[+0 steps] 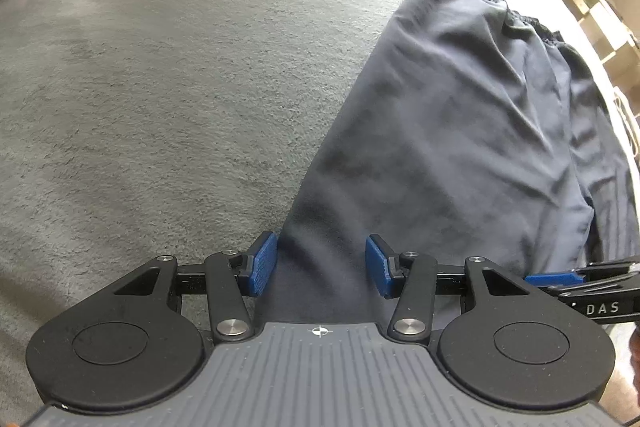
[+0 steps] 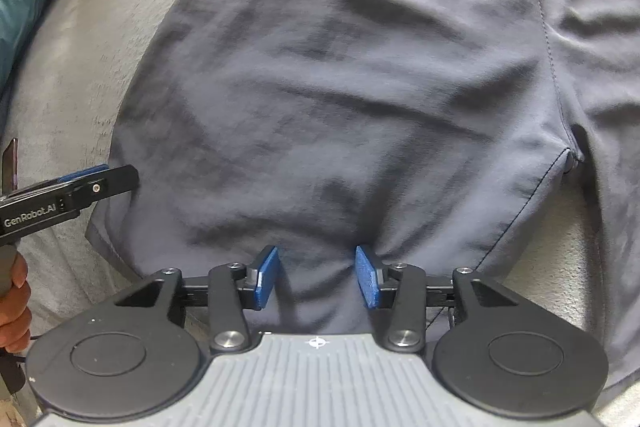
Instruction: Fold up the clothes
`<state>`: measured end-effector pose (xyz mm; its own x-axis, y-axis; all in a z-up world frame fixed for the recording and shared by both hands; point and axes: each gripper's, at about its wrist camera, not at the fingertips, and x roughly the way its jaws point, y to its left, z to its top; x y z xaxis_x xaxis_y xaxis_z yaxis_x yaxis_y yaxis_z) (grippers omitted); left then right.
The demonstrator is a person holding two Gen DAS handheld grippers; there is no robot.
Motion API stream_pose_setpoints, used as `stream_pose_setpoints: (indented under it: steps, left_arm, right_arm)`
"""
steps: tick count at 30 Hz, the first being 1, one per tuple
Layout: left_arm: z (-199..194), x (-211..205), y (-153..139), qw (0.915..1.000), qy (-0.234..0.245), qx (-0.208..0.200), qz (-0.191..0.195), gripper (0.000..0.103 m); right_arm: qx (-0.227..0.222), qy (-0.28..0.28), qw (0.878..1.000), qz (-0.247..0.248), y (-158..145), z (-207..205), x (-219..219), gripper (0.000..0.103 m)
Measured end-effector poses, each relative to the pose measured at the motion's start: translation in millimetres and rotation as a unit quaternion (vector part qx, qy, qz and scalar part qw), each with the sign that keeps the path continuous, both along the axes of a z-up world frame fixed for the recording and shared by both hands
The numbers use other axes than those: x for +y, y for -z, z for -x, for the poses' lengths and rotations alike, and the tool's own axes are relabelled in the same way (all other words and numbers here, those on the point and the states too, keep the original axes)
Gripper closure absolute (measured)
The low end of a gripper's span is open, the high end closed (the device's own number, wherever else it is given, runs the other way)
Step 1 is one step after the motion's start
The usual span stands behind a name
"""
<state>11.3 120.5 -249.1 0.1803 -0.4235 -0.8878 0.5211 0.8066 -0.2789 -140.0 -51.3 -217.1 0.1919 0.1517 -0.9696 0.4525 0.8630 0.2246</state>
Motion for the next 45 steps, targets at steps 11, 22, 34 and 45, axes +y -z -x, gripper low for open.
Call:
stream_pose_setpoints:
  steps: [11,22,34,45]
  left_arm:
    - [9.1,-3.0,-0.2,1.0,0.005,-0.008,0.001,0.054]
    - [17.4,17.3,-1.1,0.9993,0.002,0.019,0.031,0.054]
    - [-4.8,49.4,-5.9,0.9958,-0.054,0.0,0.073,0.055]
    - [9.9,47.7,5.8,0.9991,0.006,-0.02,0.037,0.062]
  right_arm:
    - [-0.015,0.014,1.0,-0.012,0.3,13.1,-9.6,0.05]
    - [-0.026,0.03,0.999,-0.03,0.7,24.4,-18.7,0.049]
    - [-0.032,0.017,0.999,-0.027,6.0,14.3,-3.8,0.041]
    - [-0.027,0.02,0.999,-0.031,5.6,13.1,-6.3,0.038]
